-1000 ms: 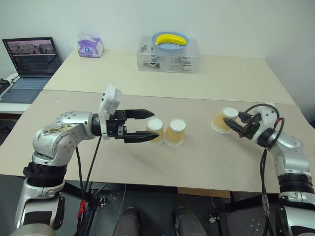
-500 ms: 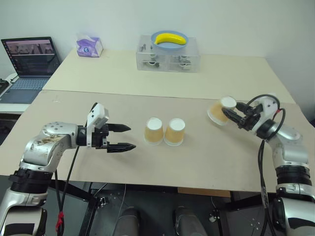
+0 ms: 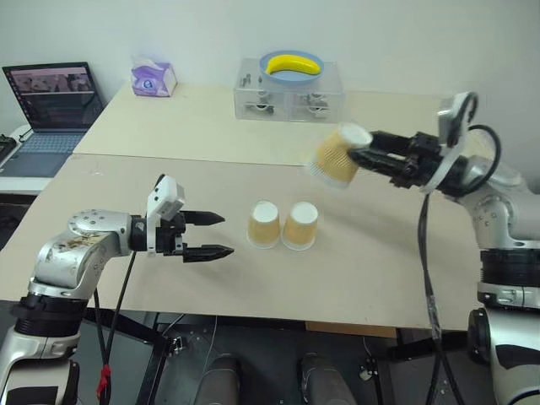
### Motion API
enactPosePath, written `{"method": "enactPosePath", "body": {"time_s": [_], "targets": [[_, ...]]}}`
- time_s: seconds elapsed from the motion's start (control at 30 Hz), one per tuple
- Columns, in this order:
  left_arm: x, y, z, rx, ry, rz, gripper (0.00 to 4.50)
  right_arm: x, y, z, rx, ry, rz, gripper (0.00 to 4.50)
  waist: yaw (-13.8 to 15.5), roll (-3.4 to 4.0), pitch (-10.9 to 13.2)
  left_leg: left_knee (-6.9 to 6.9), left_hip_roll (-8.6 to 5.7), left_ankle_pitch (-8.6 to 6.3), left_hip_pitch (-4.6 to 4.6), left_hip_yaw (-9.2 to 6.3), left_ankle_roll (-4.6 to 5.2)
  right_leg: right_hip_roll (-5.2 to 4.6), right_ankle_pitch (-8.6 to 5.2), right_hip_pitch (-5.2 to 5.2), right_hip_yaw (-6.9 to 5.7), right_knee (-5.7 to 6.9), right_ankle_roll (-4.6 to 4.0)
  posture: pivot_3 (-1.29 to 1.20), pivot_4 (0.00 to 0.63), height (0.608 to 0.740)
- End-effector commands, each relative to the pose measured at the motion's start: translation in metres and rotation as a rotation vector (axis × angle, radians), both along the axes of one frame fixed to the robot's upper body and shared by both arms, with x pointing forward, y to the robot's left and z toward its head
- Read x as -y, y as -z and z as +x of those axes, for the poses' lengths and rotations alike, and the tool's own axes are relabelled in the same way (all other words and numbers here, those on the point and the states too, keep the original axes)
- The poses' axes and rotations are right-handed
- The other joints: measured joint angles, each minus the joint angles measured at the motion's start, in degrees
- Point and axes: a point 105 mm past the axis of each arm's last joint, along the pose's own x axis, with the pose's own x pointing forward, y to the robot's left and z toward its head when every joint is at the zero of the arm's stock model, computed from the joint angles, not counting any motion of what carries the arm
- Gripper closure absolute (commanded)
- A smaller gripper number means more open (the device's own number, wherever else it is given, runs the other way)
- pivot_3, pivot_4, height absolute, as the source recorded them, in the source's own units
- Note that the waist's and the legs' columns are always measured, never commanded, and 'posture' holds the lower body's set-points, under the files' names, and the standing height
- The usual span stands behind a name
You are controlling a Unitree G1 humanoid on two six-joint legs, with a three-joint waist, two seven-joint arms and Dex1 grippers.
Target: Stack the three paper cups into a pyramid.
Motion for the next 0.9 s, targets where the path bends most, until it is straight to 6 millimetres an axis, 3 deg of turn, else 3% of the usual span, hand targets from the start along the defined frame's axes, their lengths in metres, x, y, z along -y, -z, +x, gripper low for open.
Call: {"method": "enactPosePath", "body": {"time_s": [0.03,0.37,0.57,0.9], "targets": [[0.005,-0.018,-0.001,0.063,0.020,-0.029,0.00,-0.018,-0.014,-0.002,0.057,-0.072,-0.023,1.99,0.0,0.00,0.0,0.00,0.01,0.00,0.00,0.00,0.00,0.00,0.00,-0.01,0.00,0.01,0.00,0.00,0.150,0.694],[0.011,-0.018,-0.002,0.069,0.034,-0.033,0.00,-0.051,-0.005,-0.012,0.022,-0.224,-0.052,1.99,0.1,0.00,0.0,0.00,0.00,0.00,-0.03,-0.01,0.00,0.00,0.00,-0.02,-0.03,0.00,0.00,0.00,0.150,0.694],[0.013,-0.018,0.000,0.068,0.036,-0.041,0.00,-0.058,0.007,-0.018,-0.003,-0.267,-0.082,1.99,0.1,0.00,0.0,0.01,0.00,0.00,-0.03,-0.02,0.00,0.00,0.00,-0.02,-0.04,0.00,0.00,0.00,0.150,0.694],[0.016,-0.018,0.001,0.067,0.041,-0.054,0.00,-0.059,0.014,-0.011,0.011,-0.229,-0.084,1.99,0.0,0.00,0.0,0.00,0.01,0.00,-0.03,-0.02,0.00,0.00,0.00,-0.03,-0.04,0.01,0.00,0.00,0.150,0.694]]}}
